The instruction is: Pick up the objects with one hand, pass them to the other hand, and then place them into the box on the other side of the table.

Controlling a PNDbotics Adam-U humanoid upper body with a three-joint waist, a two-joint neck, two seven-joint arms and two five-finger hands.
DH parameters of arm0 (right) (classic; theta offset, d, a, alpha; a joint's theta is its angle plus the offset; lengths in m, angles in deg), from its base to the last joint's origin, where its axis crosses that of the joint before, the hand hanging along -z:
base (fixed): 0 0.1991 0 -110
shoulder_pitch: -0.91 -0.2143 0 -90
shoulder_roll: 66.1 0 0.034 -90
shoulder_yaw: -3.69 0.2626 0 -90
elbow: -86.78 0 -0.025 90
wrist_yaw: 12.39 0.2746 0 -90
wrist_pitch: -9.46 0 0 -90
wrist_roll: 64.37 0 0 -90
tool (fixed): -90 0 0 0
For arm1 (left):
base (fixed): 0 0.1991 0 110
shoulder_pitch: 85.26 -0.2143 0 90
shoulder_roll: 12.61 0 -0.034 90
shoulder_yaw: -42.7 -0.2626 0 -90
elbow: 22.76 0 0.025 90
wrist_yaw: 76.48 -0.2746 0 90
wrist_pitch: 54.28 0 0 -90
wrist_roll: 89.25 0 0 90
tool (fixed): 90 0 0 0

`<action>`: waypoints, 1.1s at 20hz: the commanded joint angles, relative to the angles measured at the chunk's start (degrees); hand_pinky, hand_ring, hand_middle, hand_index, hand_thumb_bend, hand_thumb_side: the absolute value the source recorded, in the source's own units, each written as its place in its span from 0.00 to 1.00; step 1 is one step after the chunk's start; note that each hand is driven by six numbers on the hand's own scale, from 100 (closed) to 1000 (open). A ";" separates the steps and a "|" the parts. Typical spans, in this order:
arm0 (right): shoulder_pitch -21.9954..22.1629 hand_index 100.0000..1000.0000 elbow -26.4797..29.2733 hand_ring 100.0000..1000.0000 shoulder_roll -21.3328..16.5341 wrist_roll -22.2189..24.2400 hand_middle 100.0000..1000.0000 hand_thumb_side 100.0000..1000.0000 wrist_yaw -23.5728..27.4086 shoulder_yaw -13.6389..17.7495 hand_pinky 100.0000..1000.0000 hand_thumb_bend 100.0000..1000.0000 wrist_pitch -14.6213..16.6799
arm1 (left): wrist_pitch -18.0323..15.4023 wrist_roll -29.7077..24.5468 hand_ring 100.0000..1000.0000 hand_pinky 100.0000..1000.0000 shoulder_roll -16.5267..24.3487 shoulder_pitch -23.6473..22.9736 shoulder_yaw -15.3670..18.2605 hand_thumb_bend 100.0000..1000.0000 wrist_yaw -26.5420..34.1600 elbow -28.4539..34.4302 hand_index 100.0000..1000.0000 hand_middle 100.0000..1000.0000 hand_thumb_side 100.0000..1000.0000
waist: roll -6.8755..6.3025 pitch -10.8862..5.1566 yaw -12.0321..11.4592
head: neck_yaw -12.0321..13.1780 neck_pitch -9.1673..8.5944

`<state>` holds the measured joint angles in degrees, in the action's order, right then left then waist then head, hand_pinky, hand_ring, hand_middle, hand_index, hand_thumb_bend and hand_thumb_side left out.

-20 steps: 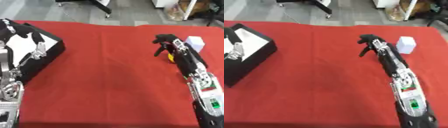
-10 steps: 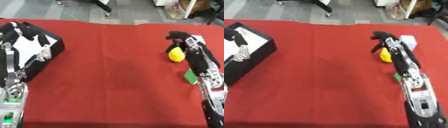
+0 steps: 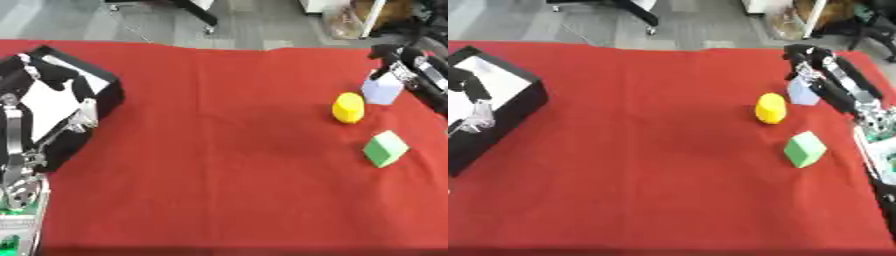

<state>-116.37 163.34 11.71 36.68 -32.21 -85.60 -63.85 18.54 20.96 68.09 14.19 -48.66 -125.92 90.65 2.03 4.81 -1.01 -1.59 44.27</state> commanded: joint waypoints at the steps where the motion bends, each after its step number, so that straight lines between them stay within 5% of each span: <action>1: -1.78 0.91 -4.31 0.66 -3.43 -0.50 0.81 1.00 -3.58 -0.02 1.00 0.00 2.13 | -0.15 -0.29 0.30 0.51 0.33 0.24 -0.17 0.00 0.18 1.17 0.51 0.35 0.17 | -0.02 -0.94 0.00 | -0.34 -0.16; 7: -3.29 0.93 -11.87 0.70 -4.33 0.92 0.83 1.00 -10.81 -0.64 0.99 0.01 2.04 | -0.16 -0.59 0.30 0.51 0.23 0.04 -0.36 0.00 0.29 1.17 0.51 0.35 0.18 | 0.02 -1.16 -0.13 | -0.81 -0.16; 14: -3.45 0.96 -12.82 0.77 -3.77 4.66 0.86 0.97 -19.02 -1.78 0.97 0.08 4.23 | -0.18 -0.82 0.30 0.51 0.15 -0.04 -0.40 0.00 0.40 1.17 0.51 0.34 0.18 | 0.08 -1.16 -0.25 | -0.49 -0.16; 22: -3.36 0.97 -13.94 0.79 -3.25 7.80 0.87 0.98 -22.07 -1.96 0.96 0.09 6.42 | -0.07 -1.24 0.30 0.51 0.06 -0.20 -0.43 0.00 0.51 1.17 0.51 0.34 0.19 | 0.17 -1.13 -0.31 | -0.05 -0.16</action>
<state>-118.86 149.00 9.74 44.06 -53.66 -87.78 -57.67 18.50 19.89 67.90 13.71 -48.99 -125.66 90.65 2.20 4.54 -1.33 -1.81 44.27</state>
